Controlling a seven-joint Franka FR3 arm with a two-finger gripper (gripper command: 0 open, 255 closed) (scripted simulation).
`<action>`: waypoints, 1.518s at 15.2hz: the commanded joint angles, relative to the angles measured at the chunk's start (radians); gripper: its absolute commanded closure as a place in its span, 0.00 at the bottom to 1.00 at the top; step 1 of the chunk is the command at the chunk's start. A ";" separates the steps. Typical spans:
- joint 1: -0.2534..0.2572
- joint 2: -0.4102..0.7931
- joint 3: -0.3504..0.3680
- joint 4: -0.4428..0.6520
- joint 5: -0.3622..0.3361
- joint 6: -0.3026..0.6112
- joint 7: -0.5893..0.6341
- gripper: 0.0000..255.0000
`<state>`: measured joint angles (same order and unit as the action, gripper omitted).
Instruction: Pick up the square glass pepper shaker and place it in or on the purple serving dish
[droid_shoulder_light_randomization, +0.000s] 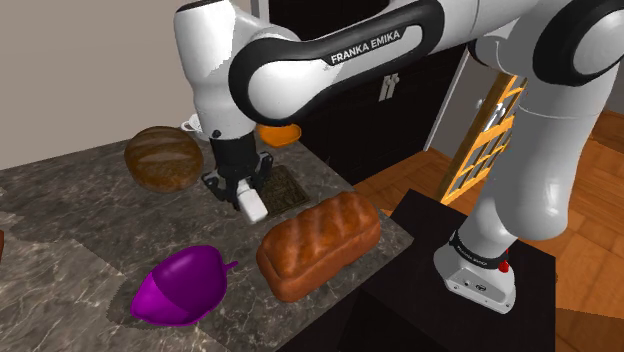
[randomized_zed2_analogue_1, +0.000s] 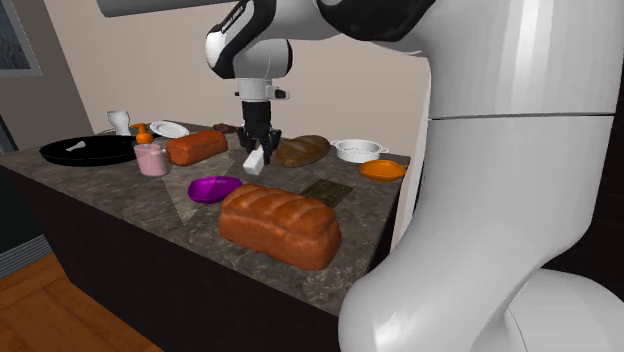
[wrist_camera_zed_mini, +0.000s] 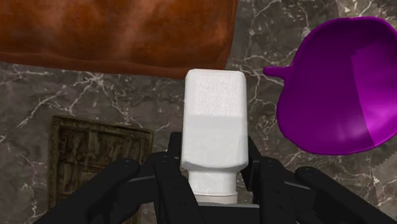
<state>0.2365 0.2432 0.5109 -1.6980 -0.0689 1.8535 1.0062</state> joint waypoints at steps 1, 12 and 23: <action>0.041 0.067 0.009 0.081 -0.032 -0.022 0.052 1.00; 0.349 0.505 -0.018 0.736 -0.196 -0.252 0.225 1.00; 0.316 0.499 -0.020 0.569 -0.198 -0.099 0.234 1.00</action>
<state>0.5541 0.7409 0.4915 -1.1157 -0.2660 1.7406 1.2391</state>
